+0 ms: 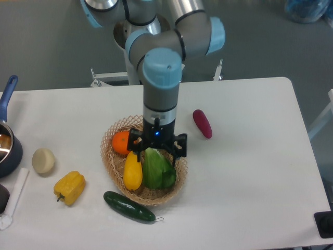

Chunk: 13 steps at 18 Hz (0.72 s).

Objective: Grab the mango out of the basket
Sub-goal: 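Move the open gripper over the basket and lower toward the yellow mango, then lower further and close the gripper around the yellow mango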

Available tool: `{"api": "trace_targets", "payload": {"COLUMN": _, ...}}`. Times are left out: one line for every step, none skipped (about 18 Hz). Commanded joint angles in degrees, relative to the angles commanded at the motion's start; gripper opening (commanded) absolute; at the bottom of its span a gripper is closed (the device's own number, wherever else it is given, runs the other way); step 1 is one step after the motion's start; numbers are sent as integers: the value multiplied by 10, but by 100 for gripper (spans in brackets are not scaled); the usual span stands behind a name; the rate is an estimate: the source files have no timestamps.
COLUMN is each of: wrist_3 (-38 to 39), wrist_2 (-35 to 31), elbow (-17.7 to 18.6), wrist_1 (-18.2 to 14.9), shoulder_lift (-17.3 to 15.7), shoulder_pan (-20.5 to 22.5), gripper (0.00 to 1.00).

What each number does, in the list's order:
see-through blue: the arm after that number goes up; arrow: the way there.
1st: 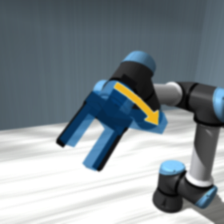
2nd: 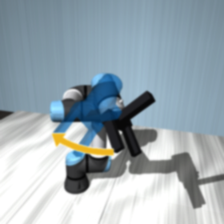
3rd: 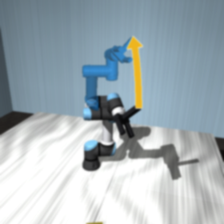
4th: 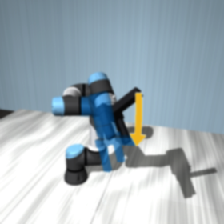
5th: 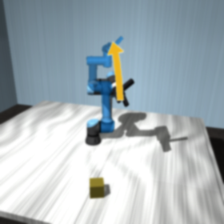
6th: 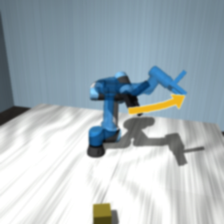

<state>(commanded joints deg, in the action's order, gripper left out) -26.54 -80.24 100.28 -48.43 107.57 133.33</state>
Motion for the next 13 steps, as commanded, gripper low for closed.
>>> {"api": "trace_targets", "payload": {"wrist_3": -2, "wrist_2": 0, "elbow": 0, "wrist_1": 1, "shoulder_lift": 4, "shoulder_pan": -2, "gripper": 100}}
{"api": "trace_targets", "payload": {"wrist_3": -6, "wrist_2": -1, "elbow": 0, "wrist_1": 0, "shoulder_lift": 8, "shoulder_pan": -6, "gripper": 100}}
{"api": "trace_targets", "payload": {"wrist_3": -11, "wrist_2": -2, "elbow": 0, "wrist_1": 0, "shoulder_lift": 10, "shoulder_pan": -7, "gripper": 100}}
{"api": "trace_targets", "payload": {"wrist_3": -14, "wrist_2": -2, "elbow": 2, "wrist_1": -1, "shoulder_lift": 11, "shoulder_pan": -7, "gripper": 100}}
{"api": "trace_targets", "payload": {"wrist_3": -17, "wrist_2": -1, "elbow": 4, "wrist_1": -1, "shoulder_lift": 11, "shoulder_pan": -8, "gripper": 100}}
{"api": "trace_targets", "payload": {"wrist_3": -23, "wrist_2": -1, "elbow": 7, "wrist_1": -1, "shoulder_lift": 11, "shoulder_pan": -8, "gripper": 100}}
{"api": "trace_targets", "payload": {"wrist_3": -30, "wrist_2": -1, "elbow": 12, "wrist_1": 0, "shoulder_lift": 11, "shoulder_pan": -8, "gripper": 100}}
{"api": "trace_targets", "payload": {"wrist_3": -34, "wrist_2": -2, "elbow": 15, "wrist_1": 0, "shoulder_lift": 13, "shoulder_pan": -10, "gripper": 100}}
{"api": "trace_targets", "payload": {"wrist_3": -34, "wrist_2": -2, "elbow": 18, "wrist_1": 0, "shoulder_lift": 18, "shoulder_pan": -13, "gripper": 100}}
{"api": "trace_targets", "payload": {"wrist_3": -34, "wrist_2": -2, "elbow": 19, "wrist_1": 1, "shoulder_lift": 22, "shoulder_pan": -14, "gripper": 100}}
{"api": "trace_targets", "payload": {"wrist_3": -34, "wrist_2": -3, "elbow": 21, "wrist_1": 0, "shoulder_lift": 26, "shoulder_pan": -15, "gripper": 100}}
{"api": "trace_targets", "payload": {"wrist_3": -34, "wrist_2": -3, "elbow": 21, "wrist_1": 1, "shoulder_lift": 30, "shoulder_pan": -16, "gripper": 100}}
{"api": "trace_targets", "payload": {"wrist_3": -34, "wrist_2": -3, "elbow": 21, "wrist_1": 1, "shoulder_lift": 33, "shoulder_pan": -17, "gripper": 100}}
